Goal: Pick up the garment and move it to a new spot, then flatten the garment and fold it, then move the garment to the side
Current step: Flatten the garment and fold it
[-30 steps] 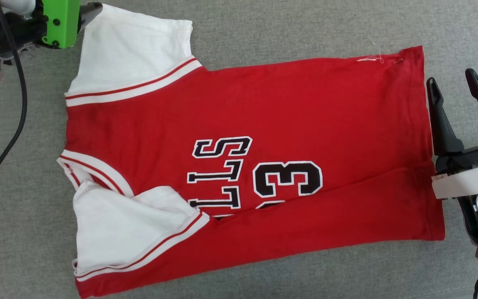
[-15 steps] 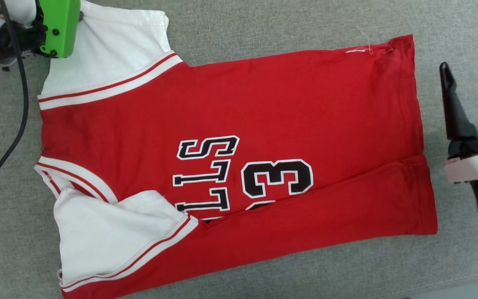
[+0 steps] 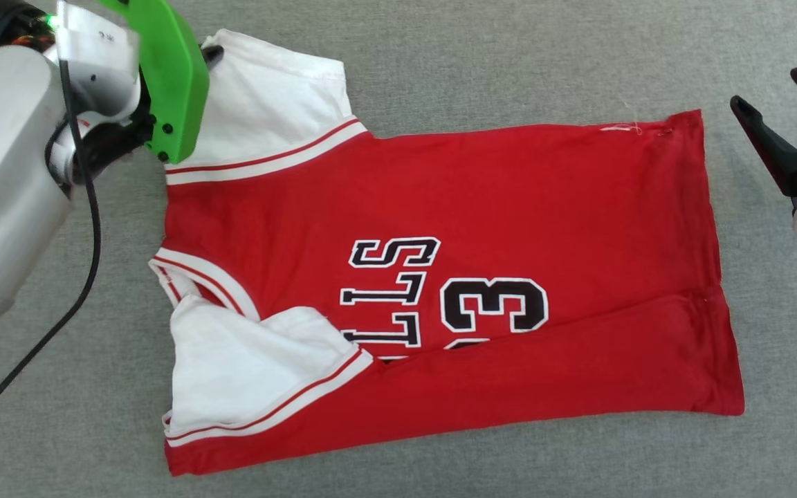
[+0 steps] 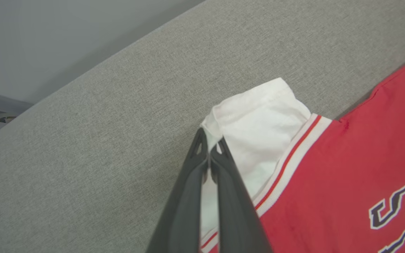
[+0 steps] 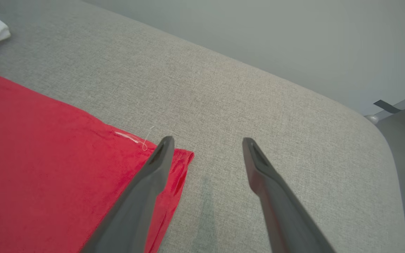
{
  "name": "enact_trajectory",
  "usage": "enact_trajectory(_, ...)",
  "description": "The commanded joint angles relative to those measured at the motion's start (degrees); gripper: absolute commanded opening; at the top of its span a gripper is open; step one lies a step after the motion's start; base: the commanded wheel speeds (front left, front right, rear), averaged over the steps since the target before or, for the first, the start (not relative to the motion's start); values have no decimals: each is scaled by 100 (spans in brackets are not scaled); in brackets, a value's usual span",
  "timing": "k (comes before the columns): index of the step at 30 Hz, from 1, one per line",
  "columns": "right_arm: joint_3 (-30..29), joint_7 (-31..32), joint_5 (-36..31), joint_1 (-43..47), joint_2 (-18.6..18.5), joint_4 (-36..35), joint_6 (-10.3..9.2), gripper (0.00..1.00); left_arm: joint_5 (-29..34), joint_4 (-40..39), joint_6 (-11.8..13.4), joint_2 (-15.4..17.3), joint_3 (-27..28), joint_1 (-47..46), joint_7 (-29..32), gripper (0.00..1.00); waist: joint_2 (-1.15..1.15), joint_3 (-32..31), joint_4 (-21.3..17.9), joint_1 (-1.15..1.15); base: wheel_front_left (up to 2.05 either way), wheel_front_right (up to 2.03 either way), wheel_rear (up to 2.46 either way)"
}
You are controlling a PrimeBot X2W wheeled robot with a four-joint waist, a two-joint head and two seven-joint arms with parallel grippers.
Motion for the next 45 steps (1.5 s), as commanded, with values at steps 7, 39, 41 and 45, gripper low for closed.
enact_trajectory(7, 905, 1911, 1049, -733, -546, 682, -4, 100, 109, -602, -4, 76, -91, 302, -467, 0, 0, -198, 510, 0, 0, 0, 0)
enact_trajectory(39, 2346, -568, 1677, -539, -741, 1489, -4, 0, 217, -1569, 543, 470, -317, 1618, -1369, 0, 0, -1015, 696, 0, 0, 0, 0)
enact_trajectory(41, 2315, -704, 1718, -266, -801, 1378, -4, 0, 168, -1728, 661, 562, -351, 1894, -1460, 0, 0, -1150, 718, 0, 0, 0, 0)
enact_trajectory(45, 2199, -973, 1722, 330, -891, 1217, -4, 0, 101, -2034, 905, 749, -463, 2427, -1577, 0, 0, -1367, 771, 0, 0, 0, 0)
